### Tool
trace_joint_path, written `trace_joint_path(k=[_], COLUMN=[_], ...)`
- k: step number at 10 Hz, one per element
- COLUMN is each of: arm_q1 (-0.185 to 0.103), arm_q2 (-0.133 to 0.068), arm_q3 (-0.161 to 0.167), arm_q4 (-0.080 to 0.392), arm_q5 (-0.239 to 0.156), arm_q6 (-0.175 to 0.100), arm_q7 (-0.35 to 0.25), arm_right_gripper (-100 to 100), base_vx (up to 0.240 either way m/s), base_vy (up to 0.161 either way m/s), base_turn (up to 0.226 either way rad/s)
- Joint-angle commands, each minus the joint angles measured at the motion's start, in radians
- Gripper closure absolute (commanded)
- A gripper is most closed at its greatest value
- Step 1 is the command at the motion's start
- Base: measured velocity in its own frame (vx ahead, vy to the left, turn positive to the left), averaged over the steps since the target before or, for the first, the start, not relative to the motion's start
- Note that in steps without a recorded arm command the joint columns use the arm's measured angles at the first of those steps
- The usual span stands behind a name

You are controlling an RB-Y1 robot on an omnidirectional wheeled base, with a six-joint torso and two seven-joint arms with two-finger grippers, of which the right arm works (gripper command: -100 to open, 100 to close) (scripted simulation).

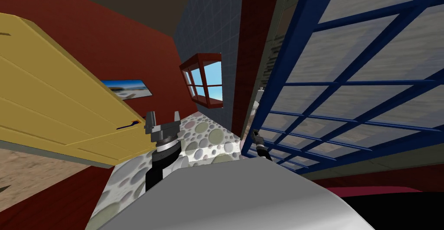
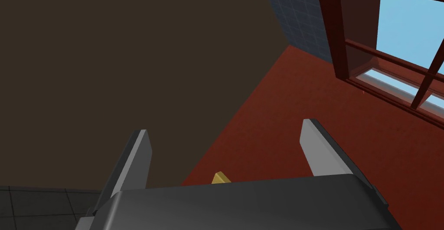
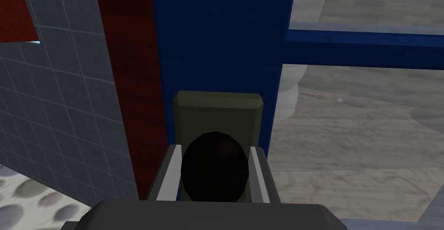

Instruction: Pull the door open

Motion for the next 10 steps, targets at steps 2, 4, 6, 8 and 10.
trace_joint_path(k=[2,4,6,8,10], arm_q1=[0.009,0.019,0.029,0.037,0.051], arm_q2=[-0.014,-0.029,-0.044,-0.056,-0.067], arm_q3=[0.026,0.053,0.079,0.101,0.118], arm_q4=[-0.008,-0.016,-0.025,-0.031,-0.037], arm_q5=[0.014,0.028,0.043,0.054,0.063], arm_q6=[-0.008,-0.017,-0.025,-0.032,-0.037], arm_q7=[-0.023,-0.047,-0.07,-0.089,-0.103], arm_right_gripper=[100,100,100,100,100], base_vx=[-0.172,-0.246,-0.268,-0.236,-0.138], base_vy=[-0.003,0.003,-0.001,-0.022,-0.028], base_turn=[0.084,0.077,0.081,0.065,0.064])
